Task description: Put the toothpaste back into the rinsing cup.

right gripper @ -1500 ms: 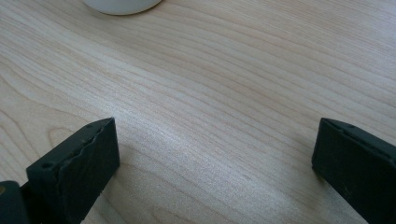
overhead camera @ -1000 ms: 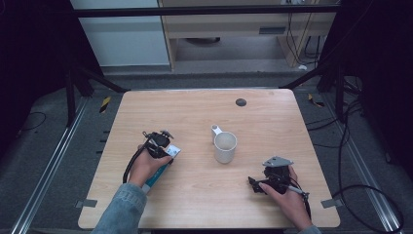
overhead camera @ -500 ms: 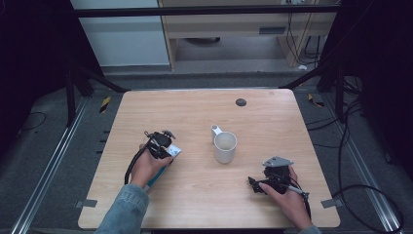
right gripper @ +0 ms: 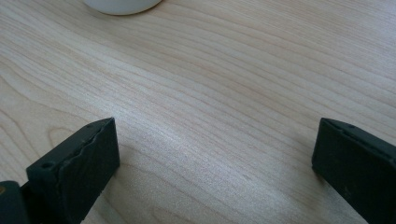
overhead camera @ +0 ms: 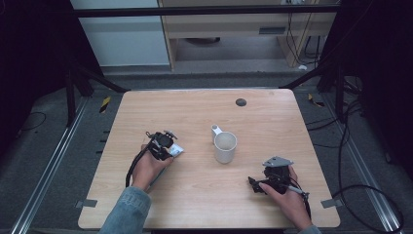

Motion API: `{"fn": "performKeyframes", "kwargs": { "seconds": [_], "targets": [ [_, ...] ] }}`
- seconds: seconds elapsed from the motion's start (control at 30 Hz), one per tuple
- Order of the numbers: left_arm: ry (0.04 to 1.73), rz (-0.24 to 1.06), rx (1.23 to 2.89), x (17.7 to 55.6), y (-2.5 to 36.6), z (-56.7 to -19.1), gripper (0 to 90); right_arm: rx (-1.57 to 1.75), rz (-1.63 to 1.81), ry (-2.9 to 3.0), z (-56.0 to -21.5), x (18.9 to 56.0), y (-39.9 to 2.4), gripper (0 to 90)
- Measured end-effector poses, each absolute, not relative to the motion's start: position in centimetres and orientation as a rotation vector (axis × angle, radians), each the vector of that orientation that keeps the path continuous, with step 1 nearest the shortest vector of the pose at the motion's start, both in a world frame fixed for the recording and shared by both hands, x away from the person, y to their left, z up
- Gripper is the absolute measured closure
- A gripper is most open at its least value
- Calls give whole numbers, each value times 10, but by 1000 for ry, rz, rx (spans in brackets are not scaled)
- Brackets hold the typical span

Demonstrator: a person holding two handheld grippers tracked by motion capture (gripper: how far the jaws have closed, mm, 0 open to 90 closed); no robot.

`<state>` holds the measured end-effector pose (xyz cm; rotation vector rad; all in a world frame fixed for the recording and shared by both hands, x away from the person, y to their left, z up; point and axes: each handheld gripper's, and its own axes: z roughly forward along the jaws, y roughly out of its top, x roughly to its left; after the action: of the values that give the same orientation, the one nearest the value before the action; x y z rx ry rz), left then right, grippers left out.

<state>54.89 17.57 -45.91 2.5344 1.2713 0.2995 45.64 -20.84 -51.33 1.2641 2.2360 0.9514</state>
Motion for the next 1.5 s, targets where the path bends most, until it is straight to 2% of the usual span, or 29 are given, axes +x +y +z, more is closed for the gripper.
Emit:
{"fn": "performKeyframes", "kwargs": {
  "seconds": [0.5,0.9,1.5],
  "targets": [
    [1233,363,2442,548,178,-418,782,1281,958,2239,-512,456,-208,10],
    [1197,445,2283,542,185,-369,786,1281,958,2239,-512,456,-208,9],
    [1149,459,2215,548,168,-354,786,1277,960,2234,-513,457,-209,14]
  ]
}}
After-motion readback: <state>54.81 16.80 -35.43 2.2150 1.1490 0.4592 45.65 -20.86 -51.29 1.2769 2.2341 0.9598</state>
